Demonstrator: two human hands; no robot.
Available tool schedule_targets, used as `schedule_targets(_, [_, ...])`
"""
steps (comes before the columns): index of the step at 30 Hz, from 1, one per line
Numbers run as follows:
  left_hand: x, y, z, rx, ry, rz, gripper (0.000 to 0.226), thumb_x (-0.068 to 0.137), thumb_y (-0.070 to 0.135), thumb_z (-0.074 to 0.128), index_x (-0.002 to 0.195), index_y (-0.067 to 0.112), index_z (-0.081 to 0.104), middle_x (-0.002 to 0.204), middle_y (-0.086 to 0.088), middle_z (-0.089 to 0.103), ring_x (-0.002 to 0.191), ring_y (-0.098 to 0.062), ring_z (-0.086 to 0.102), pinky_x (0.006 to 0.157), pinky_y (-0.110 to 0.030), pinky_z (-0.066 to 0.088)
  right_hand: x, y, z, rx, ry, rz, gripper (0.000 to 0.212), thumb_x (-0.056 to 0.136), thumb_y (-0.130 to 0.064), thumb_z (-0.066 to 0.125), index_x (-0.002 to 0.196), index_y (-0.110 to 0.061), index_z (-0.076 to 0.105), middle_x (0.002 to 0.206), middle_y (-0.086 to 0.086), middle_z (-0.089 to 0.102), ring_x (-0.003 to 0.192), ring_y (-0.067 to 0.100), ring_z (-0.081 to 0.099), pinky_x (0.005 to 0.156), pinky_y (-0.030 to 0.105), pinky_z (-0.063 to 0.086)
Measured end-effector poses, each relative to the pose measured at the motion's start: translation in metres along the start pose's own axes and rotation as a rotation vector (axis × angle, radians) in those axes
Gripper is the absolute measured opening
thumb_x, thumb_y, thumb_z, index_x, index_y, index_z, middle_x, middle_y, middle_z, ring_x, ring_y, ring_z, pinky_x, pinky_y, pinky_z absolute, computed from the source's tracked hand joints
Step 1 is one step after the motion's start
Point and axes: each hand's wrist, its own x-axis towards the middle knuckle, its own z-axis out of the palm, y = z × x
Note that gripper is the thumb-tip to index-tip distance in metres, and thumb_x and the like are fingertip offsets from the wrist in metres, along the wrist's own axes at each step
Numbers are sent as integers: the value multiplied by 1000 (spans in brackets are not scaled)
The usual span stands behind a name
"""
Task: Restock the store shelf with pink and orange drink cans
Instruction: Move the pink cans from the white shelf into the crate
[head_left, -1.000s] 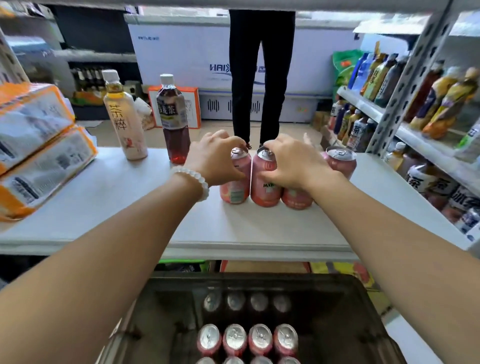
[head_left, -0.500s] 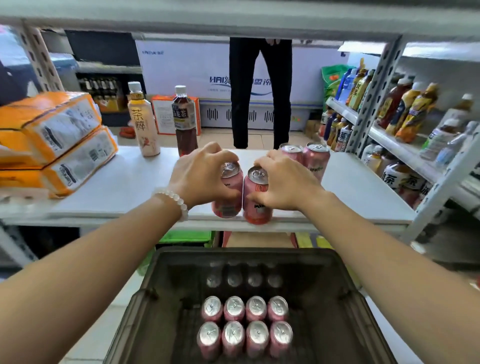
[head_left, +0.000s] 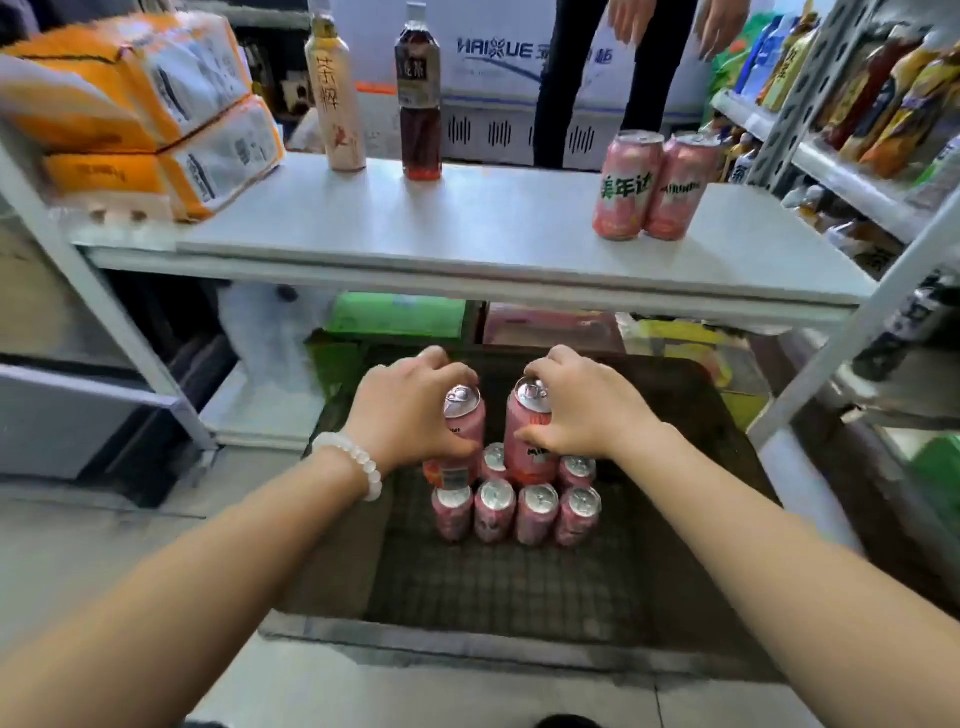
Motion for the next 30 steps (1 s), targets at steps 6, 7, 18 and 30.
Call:
schedule_targets(6, [-29,-20,90,21,-170,-54,62,56,59,69,112,37,56,102,5,52,90,-23,62,67,-30,39,-9,2,90,31,-241,20,66,71,-49,69,126,-18,49,120,3,49,110,26,54,84,39,51])
schedule_targets(7, [-30,-23,102,25,-196,-58,62,56,59,68,112,34,56,102,4,52,91,-24,61,69,-31,41,-8,3,103,34,-269,16,64,71,-48,70,124,-18,49,120,3,48,111,27,53,84,39,50])
schedule_targets(18, [3,-33,193,61,-354,30,67,62,53,68,120,26,46,114,-2,48,100,-26,57,82,-36,40,7,15,201,45,-393,29,58,72,-34,70,120,-12,46,125,4,45,109,30,54,73,37,44])
schedule_targets(30, [1,-24,251,139,-317,102,76,19,53,83,84,20,62,80,-8,59,58,-29,61,54,-40,46,8,18,250,132,-428,142,75,68,-49,76,125,-15,41,132,5,38,116,30,49,84,42,49])
